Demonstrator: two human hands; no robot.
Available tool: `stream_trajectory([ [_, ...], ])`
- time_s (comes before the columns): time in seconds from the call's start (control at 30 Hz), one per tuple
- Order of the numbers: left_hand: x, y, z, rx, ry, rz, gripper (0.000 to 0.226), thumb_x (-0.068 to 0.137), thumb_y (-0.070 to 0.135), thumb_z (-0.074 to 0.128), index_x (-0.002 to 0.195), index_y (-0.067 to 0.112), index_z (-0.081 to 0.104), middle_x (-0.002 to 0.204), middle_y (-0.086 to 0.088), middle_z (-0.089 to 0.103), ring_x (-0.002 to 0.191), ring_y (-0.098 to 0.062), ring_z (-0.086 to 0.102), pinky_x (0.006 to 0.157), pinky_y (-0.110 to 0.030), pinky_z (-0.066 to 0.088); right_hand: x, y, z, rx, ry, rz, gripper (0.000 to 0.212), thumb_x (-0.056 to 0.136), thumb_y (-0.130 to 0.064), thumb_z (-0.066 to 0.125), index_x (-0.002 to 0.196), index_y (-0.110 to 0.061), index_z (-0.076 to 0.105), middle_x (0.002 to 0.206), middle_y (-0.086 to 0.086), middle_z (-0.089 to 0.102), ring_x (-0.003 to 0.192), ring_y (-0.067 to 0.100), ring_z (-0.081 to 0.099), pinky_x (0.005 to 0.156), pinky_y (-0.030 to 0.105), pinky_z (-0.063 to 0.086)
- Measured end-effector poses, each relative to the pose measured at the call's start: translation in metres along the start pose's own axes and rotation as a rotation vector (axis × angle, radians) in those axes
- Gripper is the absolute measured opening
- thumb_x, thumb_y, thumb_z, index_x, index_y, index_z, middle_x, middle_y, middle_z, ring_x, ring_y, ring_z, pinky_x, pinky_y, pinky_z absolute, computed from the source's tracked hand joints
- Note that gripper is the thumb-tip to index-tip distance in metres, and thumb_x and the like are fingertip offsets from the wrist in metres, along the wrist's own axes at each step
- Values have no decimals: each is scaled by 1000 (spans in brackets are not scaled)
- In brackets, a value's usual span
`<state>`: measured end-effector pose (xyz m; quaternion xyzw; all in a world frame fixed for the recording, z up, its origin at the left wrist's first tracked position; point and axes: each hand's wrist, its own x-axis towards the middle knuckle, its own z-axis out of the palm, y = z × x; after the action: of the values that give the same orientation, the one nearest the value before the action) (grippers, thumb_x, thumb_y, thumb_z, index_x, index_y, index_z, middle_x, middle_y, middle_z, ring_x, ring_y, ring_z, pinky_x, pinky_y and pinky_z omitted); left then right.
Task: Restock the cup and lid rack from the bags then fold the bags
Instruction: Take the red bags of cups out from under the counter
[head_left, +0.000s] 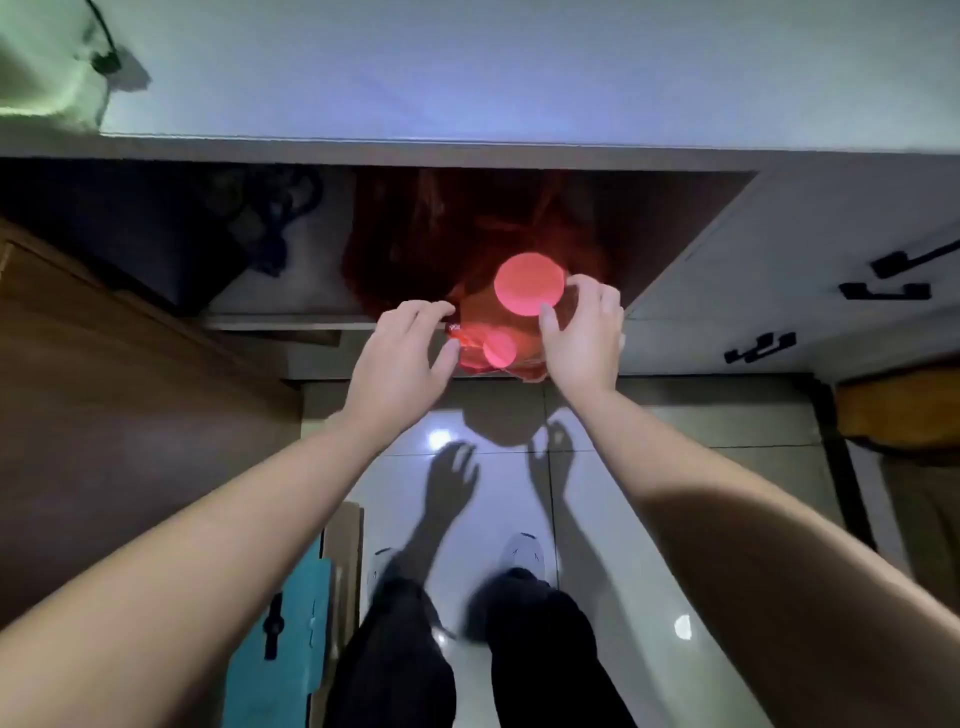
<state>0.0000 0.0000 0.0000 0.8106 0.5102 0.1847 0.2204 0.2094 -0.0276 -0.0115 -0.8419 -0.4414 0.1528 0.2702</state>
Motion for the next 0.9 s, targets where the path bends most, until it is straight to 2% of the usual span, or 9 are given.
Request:
stream_trajectory([
  [0.1,19,-15,32,-78,-8,-13,38,99,29,57,135,21,55,133,4,55,123,-19,47,96,-32,44,20,11,24,125,70,60,44,97,-33,61,137,-20,51,143,3,44,130,24,46,107,43,41],
  [0.17,26,-21,50,-97,-41,-12,37,99,29,56,135,22,55,132,4,54,123,-18,46,96,-33,44,33,17,38,159,97,49,34,99,-30,60,128,-14,57,134,4,51,116,20,54,98,37,45],
  [0.27,27,-26,63,-121,-50,2,34,99,29,54,133,23,56,130,5,55,120,-18,46,95,-31,42,39,17,50,217,172,54,18,99,-25,59,108,-10,61,116,3,61,95,15,55,78,24,36],
  [0.4,22,-20,68,-114,-101,-5,34,99,25,54,132,21,57,131,5,54,120,-19,47,94,-29,41,40,12,53,288,186,177,10,100,-18,56,95,-10,61,101,7,66,90,23,60,78,31,43],
  [0.5,27,-10,60,-131,-120,-15,36,98,25,55,134,20,56,133,3,52,121,-22,48,97,-32,43,34,10,46,301,160,237,9,98,-16,56,93,-10,58,95,9,65,84,27,59,70,30,37],
  [0.57,32,-2,53,-180,-113,-33,39,98,23,56,136,19,54,134,2,50,122,-23,49,101,-34,43,26,10,39,312,144,248,9,96,-13,56,91,-7,58,91,12,65,82,29,58,68,31,35],
  [0.67,37,15,42,-265,-70,-65,43,97,19,56,140,17,50,140,0,45,125,-22,49,110,-37,40,13,7,21,332,168,236,8,95,-10,58,90,-3,59,85,15,63,79,31,56,72,35,40],
  [0.8,47,37,31,-372,-125,-136,54,98,18,53,150,18,39,151,-2,42,135,-12,38,109,-20,27,-6,4,-5,300,191,208,11,96,-11,57,89,-3,60,82,12,63,76,27,55,69,30,34],
  [0.9,46,53,25,-386,-255,-141,61,96,14,49,155,22,35,155,-3,43,139,-16,39,107,-18,26,-26,4,-25,265,171,249,11,97,-16,56,92,-9,62,85,8,65,78,24,56,69,30,34],
])
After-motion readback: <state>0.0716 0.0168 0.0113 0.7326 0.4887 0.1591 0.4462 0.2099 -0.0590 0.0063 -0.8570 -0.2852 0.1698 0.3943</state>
